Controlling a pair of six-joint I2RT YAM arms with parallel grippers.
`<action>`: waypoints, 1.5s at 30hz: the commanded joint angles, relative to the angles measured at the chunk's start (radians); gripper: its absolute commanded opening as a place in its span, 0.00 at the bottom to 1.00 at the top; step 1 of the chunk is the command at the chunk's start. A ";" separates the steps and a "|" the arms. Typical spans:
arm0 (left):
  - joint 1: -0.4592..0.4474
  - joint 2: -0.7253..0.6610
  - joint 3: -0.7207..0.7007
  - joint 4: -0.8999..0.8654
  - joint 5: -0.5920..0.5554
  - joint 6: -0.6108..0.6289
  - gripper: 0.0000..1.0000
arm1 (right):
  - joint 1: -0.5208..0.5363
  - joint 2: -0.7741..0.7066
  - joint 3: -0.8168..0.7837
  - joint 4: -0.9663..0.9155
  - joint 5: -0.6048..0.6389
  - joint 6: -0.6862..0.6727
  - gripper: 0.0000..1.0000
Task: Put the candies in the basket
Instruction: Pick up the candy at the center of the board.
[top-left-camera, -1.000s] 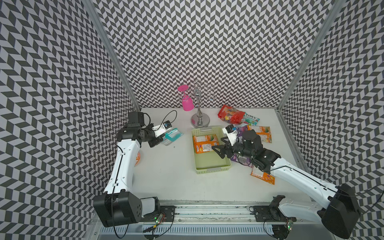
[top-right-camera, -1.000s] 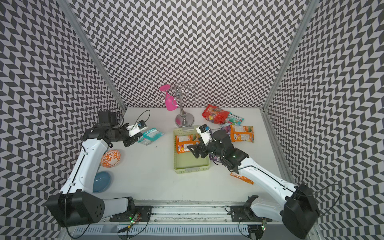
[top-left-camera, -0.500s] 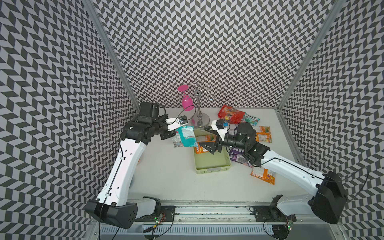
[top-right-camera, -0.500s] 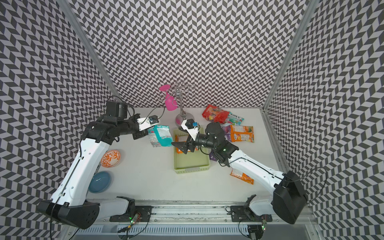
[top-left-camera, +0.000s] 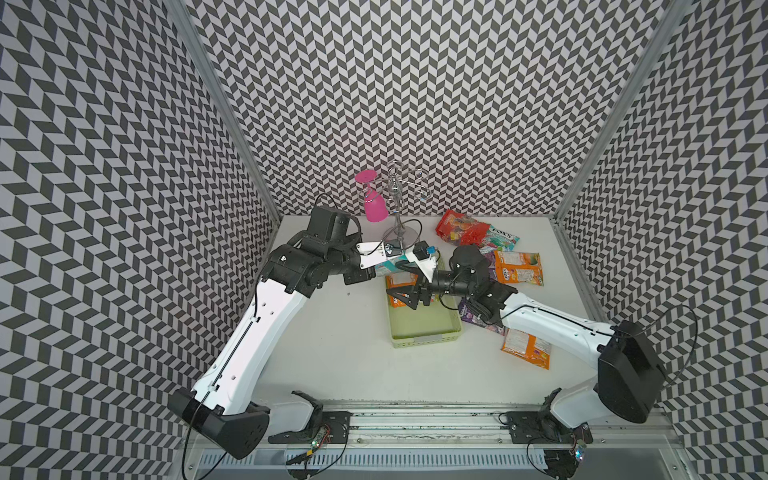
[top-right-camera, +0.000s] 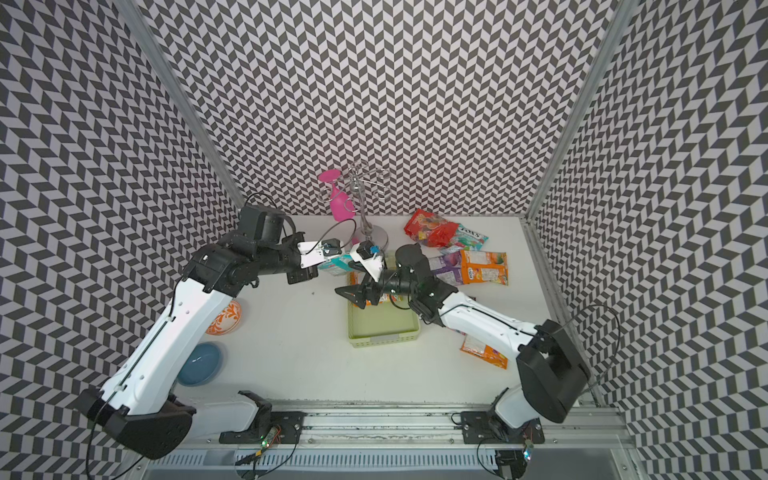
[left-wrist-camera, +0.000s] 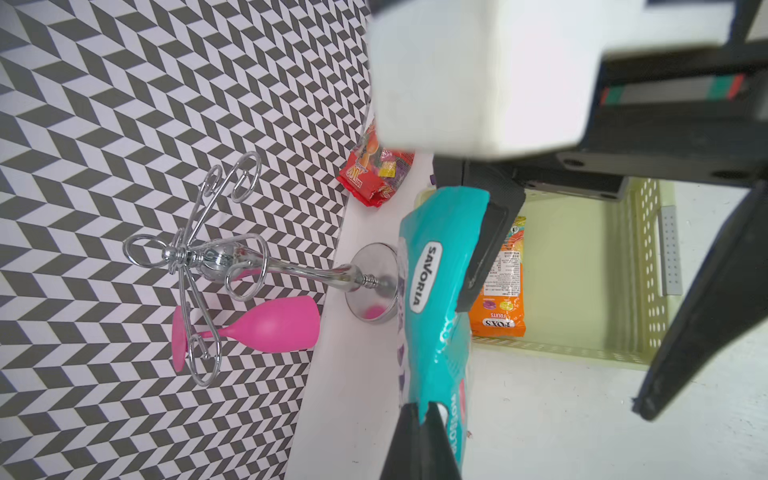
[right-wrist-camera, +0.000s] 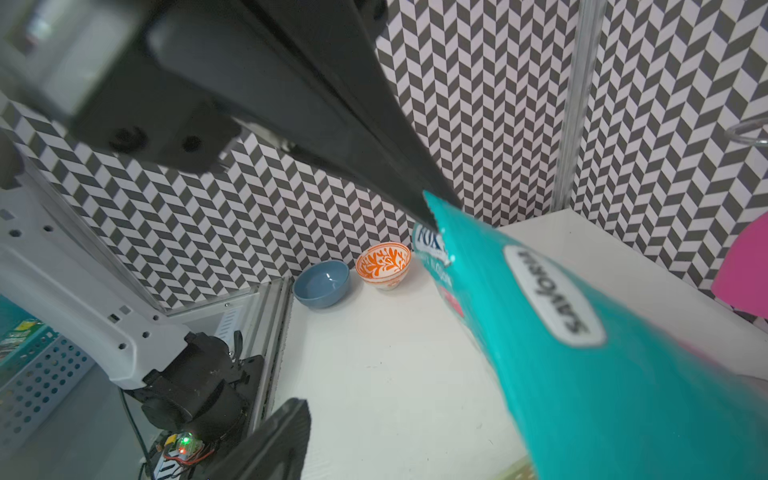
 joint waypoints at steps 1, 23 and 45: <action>-0.010 -0.010 0.025 0.045 -0.005 -0.012 0.00 | -0.032 -0.074 0.033 -0.039 0.037 -0.044 0.87; -0.065 -0.003 0.053 0.049 0.017 -0.044 0.00 | -0.038 -0.042 -0.059 0.145 -0.095 0.058 0.82; 0.201 -0.164 -0.032 0.334 0.023 -0.494 0.99 | -0.043 -0.276 -0.271 0.222 0.236 0.753 0.00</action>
